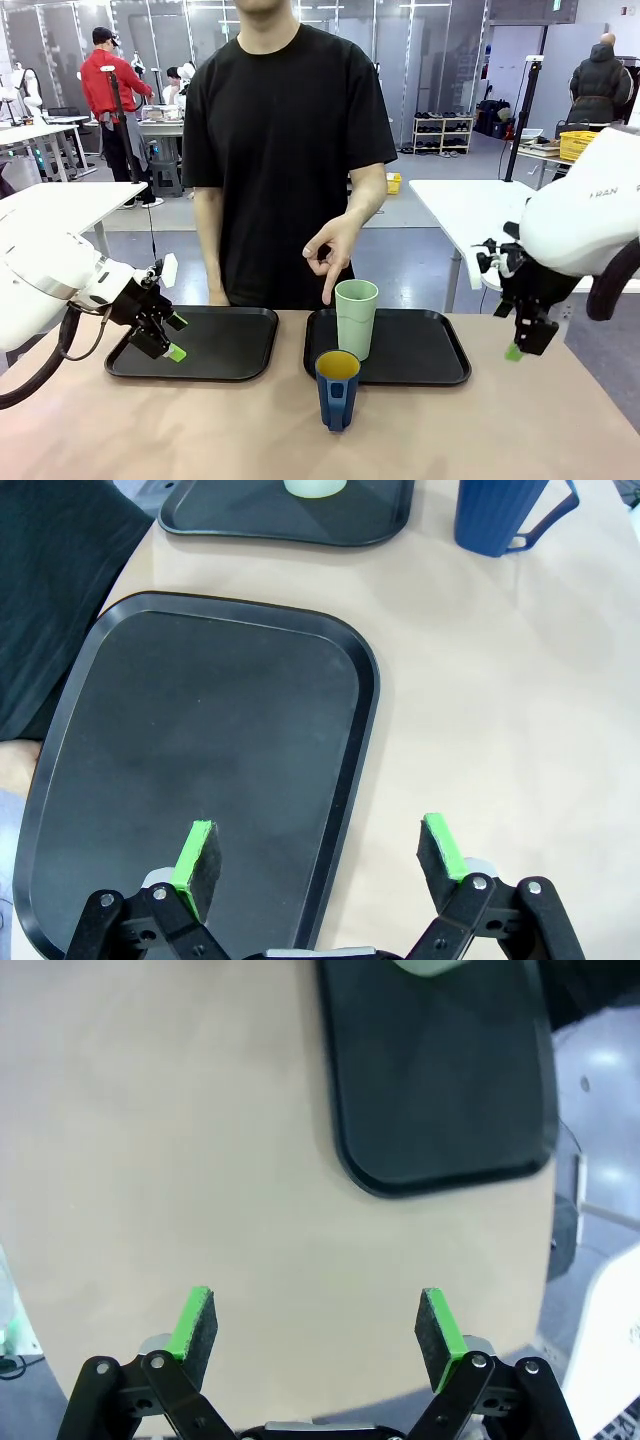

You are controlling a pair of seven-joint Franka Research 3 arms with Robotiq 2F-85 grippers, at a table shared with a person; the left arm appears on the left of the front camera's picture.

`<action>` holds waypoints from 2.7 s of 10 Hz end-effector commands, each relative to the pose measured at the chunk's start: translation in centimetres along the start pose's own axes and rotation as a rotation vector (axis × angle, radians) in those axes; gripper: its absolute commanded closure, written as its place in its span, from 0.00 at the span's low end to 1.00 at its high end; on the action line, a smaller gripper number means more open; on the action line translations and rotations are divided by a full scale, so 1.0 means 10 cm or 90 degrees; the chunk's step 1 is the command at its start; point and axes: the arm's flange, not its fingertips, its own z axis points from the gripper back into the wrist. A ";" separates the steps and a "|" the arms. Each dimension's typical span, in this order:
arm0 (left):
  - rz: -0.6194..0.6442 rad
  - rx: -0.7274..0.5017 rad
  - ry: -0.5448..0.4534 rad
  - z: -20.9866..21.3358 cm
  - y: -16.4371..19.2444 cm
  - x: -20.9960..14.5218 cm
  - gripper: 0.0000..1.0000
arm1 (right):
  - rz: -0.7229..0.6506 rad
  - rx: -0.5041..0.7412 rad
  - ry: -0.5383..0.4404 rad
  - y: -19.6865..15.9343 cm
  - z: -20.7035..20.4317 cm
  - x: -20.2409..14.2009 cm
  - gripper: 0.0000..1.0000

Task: Sort and store the cups by type.
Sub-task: Pick up the Handle plastic cup and place it into the empty Flat Tray.

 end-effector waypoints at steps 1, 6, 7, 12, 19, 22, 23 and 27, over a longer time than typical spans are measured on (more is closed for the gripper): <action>-0.005 0.002 -0.001 0.01 0.00 0.01 0.00 | 0.031 0.019 -0.087 -0.02 -0.28 -0.10 0.00; -0.005 0.002 -0.001 0.01 0.00 0.01 0.00 | 0.049 0.052 -0.367 0.06 -0.93 -0.18 0.00; -0.005 0.002 -0.001 0.01 0.00 0.01 0.00 | 0.047 0.043 -0.411 0.06 -1.02 -0.17 0.00; -0.005 0.002 -0.001 0.01 0.00 0.01 0.00 | 0.043 0.067 -0.555 0.05 -1.44 -0.07 0.00; -0.005 0.002 -0.001 0.01 0.00 0.01 0.00 | 0.015 0.084 -0.588 0.08 -1.65 -0.07 0.00; -0.005 0.002 -0.001 0.01 0.00 0.01 0.00 | 0.013 0.085 -0.591 0.05 -1.68 -0.09 0.00; -0.005 0.002 -0.001 0.01 0.00 0.01 0.00 | 0.025 0.111 -0.599 0.03 -1.78 -0.04 0.00; -0.005 0.002 -0.001 0.01 0.00 0.01 0.00 | 0.050 0.149 -0.639 0.00 -2.14 0.20 0.00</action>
